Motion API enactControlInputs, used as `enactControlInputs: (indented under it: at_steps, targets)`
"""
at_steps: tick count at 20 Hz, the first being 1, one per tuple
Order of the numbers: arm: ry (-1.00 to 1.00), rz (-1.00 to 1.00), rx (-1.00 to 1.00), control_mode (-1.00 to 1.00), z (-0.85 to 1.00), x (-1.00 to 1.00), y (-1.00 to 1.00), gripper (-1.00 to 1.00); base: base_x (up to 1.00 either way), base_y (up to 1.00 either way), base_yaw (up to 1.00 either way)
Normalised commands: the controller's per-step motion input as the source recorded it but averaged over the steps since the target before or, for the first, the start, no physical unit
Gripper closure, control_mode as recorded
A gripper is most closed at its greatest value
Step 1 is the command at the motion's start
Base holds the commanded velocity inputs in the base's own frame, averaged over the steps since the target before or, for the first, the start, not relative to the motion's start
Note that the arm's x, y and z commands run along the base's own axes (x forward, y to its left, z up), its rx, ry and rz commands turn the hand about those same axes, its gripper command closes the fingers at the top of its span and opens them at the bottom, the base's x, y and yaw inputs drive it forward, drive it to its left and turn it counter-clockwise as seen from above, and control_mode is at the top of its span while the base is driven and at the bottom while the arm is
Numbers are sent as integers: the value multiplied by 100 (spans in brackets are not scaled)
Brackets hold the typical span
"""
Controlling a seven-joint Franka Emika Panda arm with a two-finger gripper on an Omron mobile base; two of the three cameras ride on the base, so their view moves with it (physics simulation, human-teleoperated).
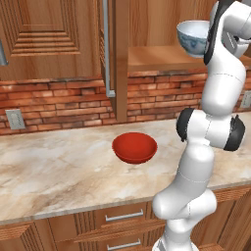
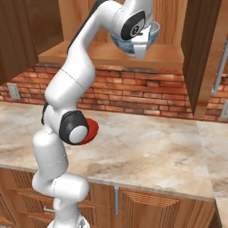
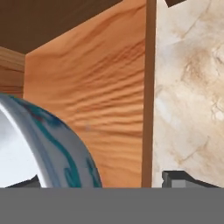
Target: Open the cabinet. Pick the bowls from the counter and place them in the cabinet. Then close the cabinet.
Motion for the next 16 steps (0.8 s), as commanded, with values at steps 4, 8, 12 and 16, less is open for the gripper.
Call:
enactControlInputs:
  at_steps: [4,8,12,16]
  targets:
    - [-5,0,0,-100,0,-11,0,-100,0,0,0]
    - [-11,0,0,-100,2,-6,0,-100,0,0,0]
    - [-6,0,0,-100,0,-1,0,-100,0,0,0]
    - [-6,0,0,-100,0,0,7,-100,0,0,0]
